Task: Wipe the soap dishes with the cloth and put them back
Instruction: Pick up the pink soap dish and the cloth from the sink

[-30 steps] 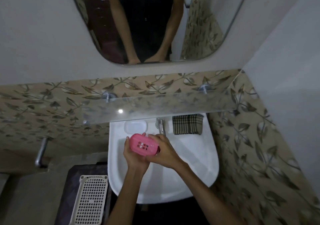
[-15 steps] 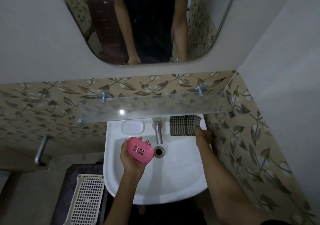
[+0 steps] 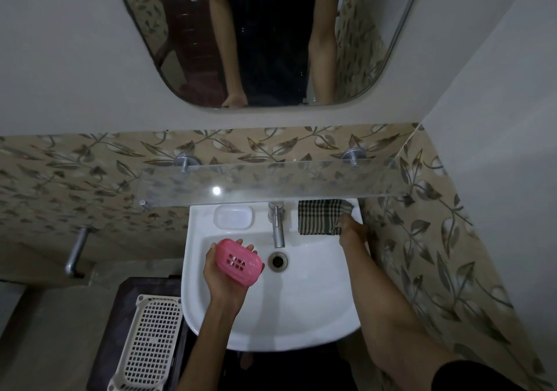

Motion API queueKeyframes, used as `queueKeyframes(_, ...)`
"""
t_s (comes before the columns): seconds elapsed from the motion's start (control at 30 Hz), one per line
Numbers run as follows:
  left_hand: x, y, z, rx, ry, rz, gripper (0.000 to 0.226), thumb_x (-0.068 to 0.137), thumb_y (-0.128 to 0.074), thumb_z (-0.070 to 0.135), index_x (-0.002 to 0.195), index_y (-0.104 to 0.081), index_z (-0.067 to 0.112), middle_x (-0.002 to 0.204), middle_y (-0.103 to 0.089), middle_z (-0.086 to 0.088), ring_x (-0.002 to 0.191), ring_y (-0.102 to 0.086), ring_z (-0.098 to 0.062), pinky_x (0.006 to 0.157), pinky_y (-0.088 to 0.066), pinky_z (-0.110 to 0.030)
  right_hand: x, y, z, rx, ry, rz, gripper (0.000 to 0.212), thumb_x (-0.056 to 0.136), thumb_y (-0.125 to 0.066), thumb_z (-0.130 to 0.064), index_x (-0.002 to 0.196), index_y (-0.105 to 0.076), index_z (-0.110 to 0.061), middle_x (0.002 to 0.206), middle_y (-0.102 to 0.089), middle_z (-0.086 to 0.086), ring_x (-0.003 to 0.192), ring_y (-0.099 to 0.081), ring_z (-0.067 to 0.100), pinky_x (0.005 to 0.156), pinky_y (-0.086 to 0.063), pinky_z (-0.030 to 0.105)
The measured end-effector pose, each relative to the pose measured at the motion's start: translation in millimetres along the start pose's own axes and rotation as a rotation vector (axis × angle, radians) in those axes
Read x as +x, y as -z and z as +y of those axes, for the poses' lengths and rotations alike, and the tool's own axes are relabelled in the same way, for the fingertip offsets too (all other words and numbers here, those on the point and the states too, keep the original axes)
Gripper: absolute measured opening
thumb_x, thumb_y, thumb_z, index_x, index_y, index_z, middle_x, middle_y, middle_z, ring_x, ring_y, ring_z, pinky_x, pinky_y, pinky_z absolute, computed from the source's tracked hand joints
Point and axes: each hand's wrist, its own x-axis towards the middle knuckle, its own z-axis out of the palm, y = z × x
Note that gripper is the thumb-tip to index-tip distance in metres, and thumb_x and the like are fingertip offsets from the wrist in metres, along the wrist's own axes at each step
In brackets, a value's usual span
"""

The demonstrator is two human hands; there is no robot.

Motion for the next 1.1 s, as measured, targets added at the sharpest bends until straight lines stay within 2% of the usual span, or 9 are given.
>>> queueKeyframes(0.07, -1.2, -1.3, -0.1, -0.003, -0.004, 0.005, 0.078, 0.099, -0.05, 0.058, 0.152, -0.048, 0.0, 0.131, -0.056, -0.026, 0.122, -0.054, -0.042, 0.117, -0.032, -0.067, -3.7, -3.2, -4.2, -0.091, -0.008, 0.07, 0.062, 0.1, -0.07, -0.029, 0.146, -0.051, 0.008, 0.149, -0.057, 0.025, 0.134, -0.059, 0.042, 0.109, -0.052, 0.047)
queueKeyframes(0.17, -0.1, -1.1, -0.1, 0.001, -0.007, 0.006, 0.078, 0.099, -0.051, 0.058, 0.151, -0.049, 0.0, 0.132, -0.057, -0.026, 0.122, -0.055, -0.042, 0.117, -0.032, -0.068, -8.0, -4.0, -4.5, -0.415, 0.285, 0.173, 0.039, 0.101, -0.065, -0.023, 0.129, -0.07, 0.004, 0.132, -0.069, 0.025, 0.122, -0.066, 0.041, 0.099, -0.056, 0.044)
queueKeyframes(0.33, 0.7, 3.5, -1.8, 0.021, -0.01, 0.003, 0.076, 0.098, -0.052, 0.059, 0.146, -0.055, 0.0, 0.117, -0.068, -0.025, 0.113, -0.063, -0.041, 0.115, -0.035, -0.068, 11.7, -10.2, -25.9, -0.673, 0.566, 0.056, 0.029, 0.104, -0.055, -0.007, 0.122, -0.07, 0.01, 0.13, -0.069, 0.028, 0.119, -0.067, 0.041, 0.097, -0.054, 0.043)
queueKeyframes(0.53, -5.8, 6.9, -1.4, 0.023, -0.019, 0.021, 0.075, 0.098, -0.052, 0.059, 0.145, -0.056, 0.0, 0.121, -0.065, -0.027, 0.116, -0.06, -0.042, 0.112, -0.039, -0.067, 27.7, -9.4, -32.8, -0.999, 0.689, -0.06, 0.057, 0.105, -0.059, -0.017, 0.156, -0.041, -0.001, 0.159, -0.046, 0.021, 0.148, -0.046, 0.036, 0.123, -0.035, 0.042)
queueKeyframes(0.7, -8.8, 7.0, -1.5, 0.016, -0.036, 0.029, 0.073, 0.1, -0.051, 0.057, 0.145, -0.055, 0.0, 0.122, -0.064, -0.028, 0.116, -0.059, -0.042, 0.113, -0.037, -0.067, 40.6, -6.0, -33.9, -0.991, 0.674, -0.064, 0.054, 0.1, -0.068, -0.023, 0.148, -0.054, -0.001, 0.156, -0.052, 0.018, 0.146, -0.049, 0.033, 0.122, -0.036, 0.039)
queueKeyframes(0.8, -8.6, 6.3, -3.8, 0.021, -0.036, 0.033, 0.073, 0.1, -0.051, 0.058, 0.144, -0.057, 0.0, 0.117, -0.068, -0.027, 0.113, -0.062, -0.041, 0.114, -0.036, -0.067, 47.2, -3.6, -33.3, -0.918, 0.647, -0.043, 0.028, 0.1, -0.068, -0.023, 0.106, -0.077, 0.003, 0.117, -0.075, 0.019, 0.112, -0.07, 0.032, 0.099, -0.053, 0.038)
queueKeyframes(0.87, -9.0, 6.7, -5.0, 0.028, -0.041, 0.031, 0.072, 0.1, -0.051, 0.058, 0.142, -0.058, 0.0, 0.115, -0.069, -0.026, 0.111, -0.063, -0.041, 0.114, -0.037, -0.067, 44.6, -1.3, -33.8, -0.849, 0.659, -0.017, 0.023, 0.097, -0.072, -0.022, 0.085, -0.075, -0.002, 0.095, -0.075, 0.018, 0.09, -0.069, 0.028, 0.084, -0.051, 0.032)
queueKeyframes(1.0, -10.4, 6.5, -7.3, 0.045, -0.037, 0.038, 0.073, 0.099, -0.052, 0.058, 0.141, -0.059, 0.0, 0.117, -0.069, -0.027, 0.115, -0.062, -0.042, 0.114, -0.036, -0.068, 40.3, 4.6, -32.7, -0.808, 0.637, -0.001, 0.026, 0.097, -0.071, -0.016, 0.106, -0.079, 0.006, 0.109, -0.078, 0.024, 0.104, -0.075, 0.037, 0.092, -0.06, 0.041)
queueKeyframes(1.1, -12.2, 5.1, -9.2, 0.054, -0.035, 0.051, 0.073, 0.1, -0.052, 0.058, 0.142, -0.059, 0.0, 0.124, -0.065, -0.028, 0.119, -0.06, -0.043, 0.114, -0.037, -0.067, 39.9, 9.4, -29.9, -0.82, 0.601, -0.023, 0.022, 0.097, -0.07, -0.012, 0.102, -0.079, 0.007, 0.107, -0.078, 0.023, 0.101, -0.075, 0.036, 0.087, -0.06, 0.039)
